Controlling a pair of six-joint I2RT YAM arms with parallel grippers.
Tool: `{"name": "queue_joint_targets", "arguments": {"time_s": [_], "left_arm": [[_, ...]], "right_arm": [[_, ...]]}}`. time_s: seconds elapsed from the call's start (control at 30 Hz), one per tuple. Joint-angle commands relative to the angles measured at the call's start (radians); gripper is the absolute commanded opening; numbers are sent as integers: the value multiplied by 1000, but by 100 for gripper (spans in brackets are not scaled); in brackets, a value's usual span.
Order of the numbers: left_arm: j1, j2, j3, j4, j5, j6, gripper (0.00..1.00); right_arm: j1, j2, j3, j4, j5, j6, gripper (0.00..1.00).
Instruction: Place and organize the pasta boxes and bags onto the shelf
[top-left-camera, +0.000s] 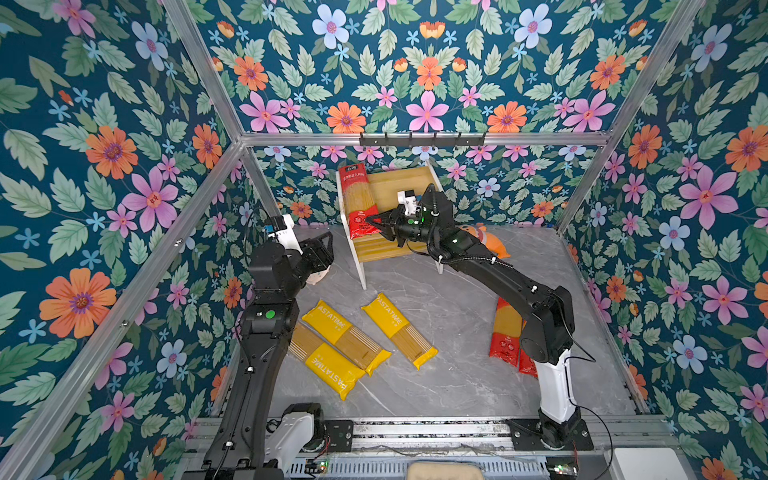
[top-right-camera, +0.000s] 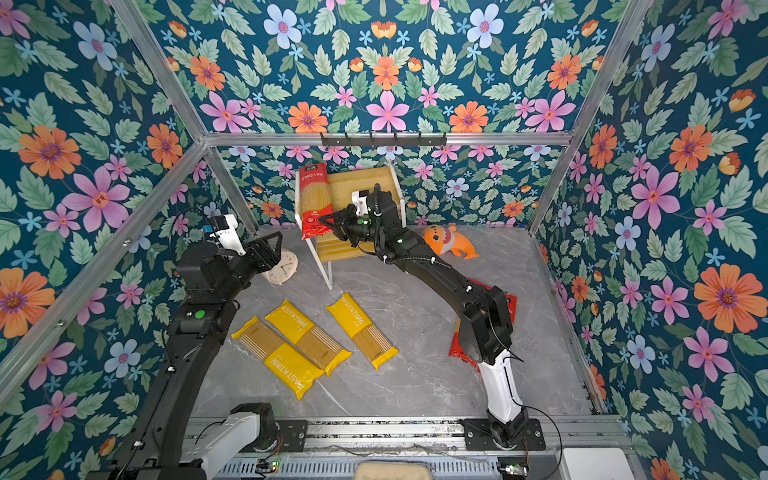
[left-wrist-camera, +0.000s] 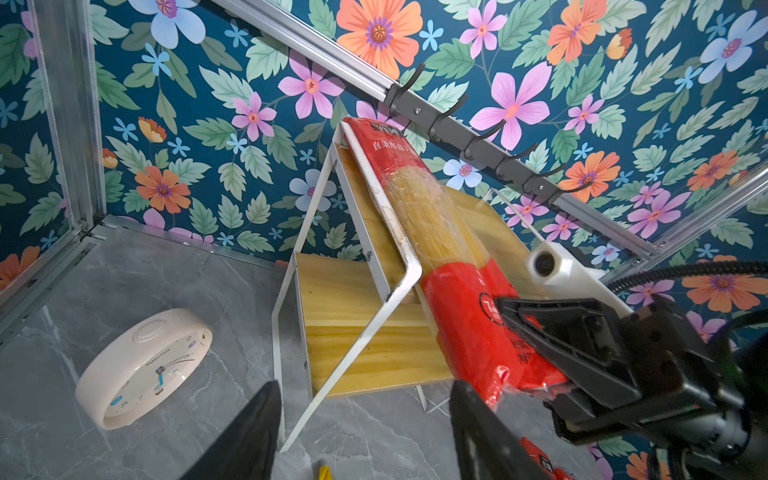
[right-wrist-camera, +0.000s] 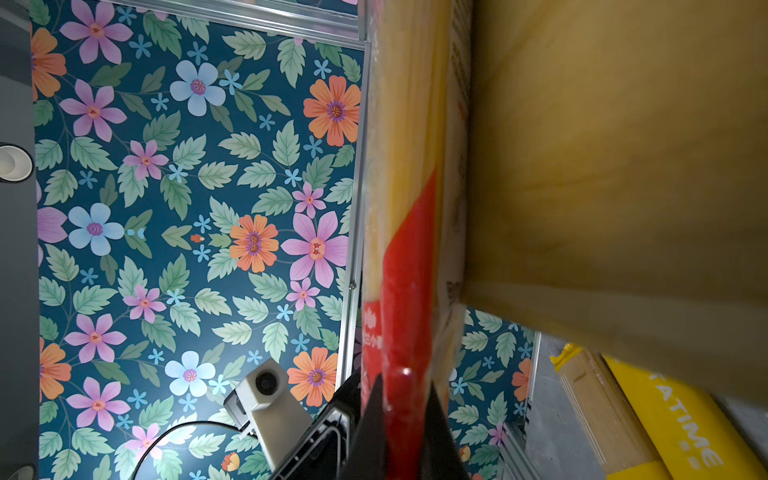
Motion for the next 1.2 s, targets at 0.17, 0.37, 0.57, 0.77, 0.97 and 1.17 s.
{"name": "queue_joint_targets", "arguments": {"time_s": [0.17,0.37,0.57,0.77,0.97,1.17], "left_arm": [[-1,-12,-44,98,81,-26,67],[-10,-36,-136,171,147,-66,67],[-60,-74,-246,245,179,-88,67],[-170,-77,-306,257,116,-79,67],[-250,-69,-331,256,75,-71,66],[-274,-59,-340,275,61,-78,66]], "right_arm": [[4,-9,-17,-56,-10,-24,11],[2,-40,-47,-60,-36,-59,40],[-6,-100,-124,-36,-50,-92,51],[-6,-88,-109,-39,-60,-86,25],[-16,-37,3,-96,-62,-112,13],[-25,19,85,-145,-98,-118,11]]}}
